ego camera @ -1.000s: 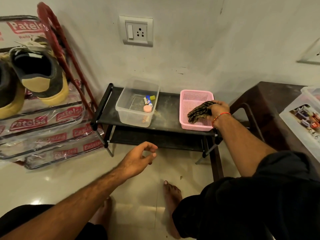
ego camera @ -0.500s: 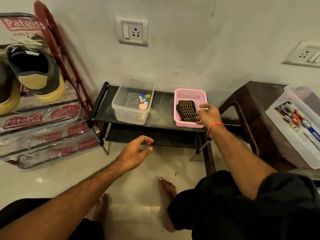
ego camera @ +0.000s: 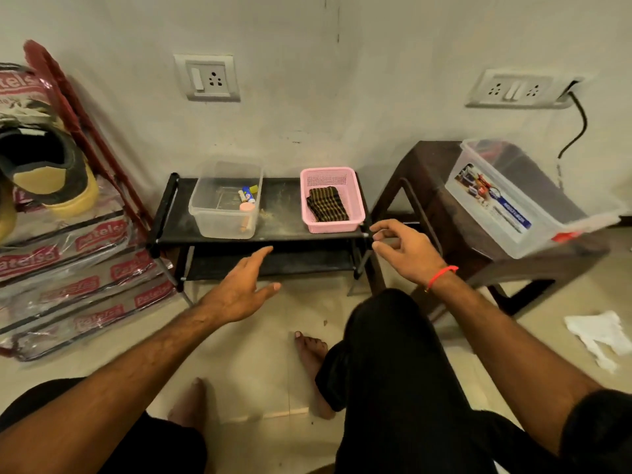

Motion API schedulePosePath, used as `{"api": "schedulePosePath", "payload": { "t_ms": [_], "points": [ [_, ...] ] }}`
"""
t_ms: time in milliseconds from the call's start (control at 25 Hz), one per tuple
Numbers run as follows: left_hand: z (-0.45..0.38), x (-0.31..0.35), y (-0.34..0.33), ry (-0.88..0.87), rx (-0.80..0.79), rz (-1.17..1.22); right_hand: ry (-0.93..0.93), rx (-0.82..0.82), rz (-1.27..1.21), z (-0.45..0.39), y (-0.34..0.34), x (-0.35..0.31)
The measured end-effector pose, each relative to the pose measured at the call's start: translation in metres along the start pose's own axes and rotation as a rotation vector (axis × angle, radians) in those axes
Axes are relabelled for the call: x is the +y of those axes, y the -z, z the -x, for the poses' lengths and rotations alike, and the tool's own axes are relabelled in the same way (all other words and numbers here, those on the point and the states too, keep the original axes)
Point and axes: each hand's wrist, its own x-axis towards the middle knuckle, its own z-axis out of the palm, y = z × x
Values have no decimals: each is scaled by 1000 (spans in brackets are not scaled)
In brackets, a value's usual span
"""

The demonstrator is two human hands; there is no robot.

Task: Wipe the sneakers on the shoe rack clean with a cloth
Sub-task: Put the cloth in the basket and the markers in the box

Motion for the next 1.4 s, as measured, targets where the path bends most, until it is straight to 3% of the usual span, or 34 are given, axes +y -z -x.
{"api": "schedulePosePath", "payload": {
  "t_ms": [160,360,640,760,920,1000,1160,1400],
  "points": [
    [14,60,-5,-155,56,-42,18,60,-12,68,47,42],
    [13,142,-29,-286,-38,-104,-118,160,-60,125,83,82],
    [1,200,-43,-366,-79,-225,-153,177,-26,139,128,49],
    [-1,213,-51,-359,-130,-226,-128,60,122,123,137,22],
    [-1,220,-66,-338,-179,-236,-138,-352,475,99,152,-8],
    [1,220,-75,-304,-203,-234,-177,-459,519,96,162,-19],
    [10,242,-95,-318,-266,-224,-207,-319,491,114,178,-8],
    [15,290,-140,-445,-403,-196,-407,-219,386,182,187,60]
  ]
}}
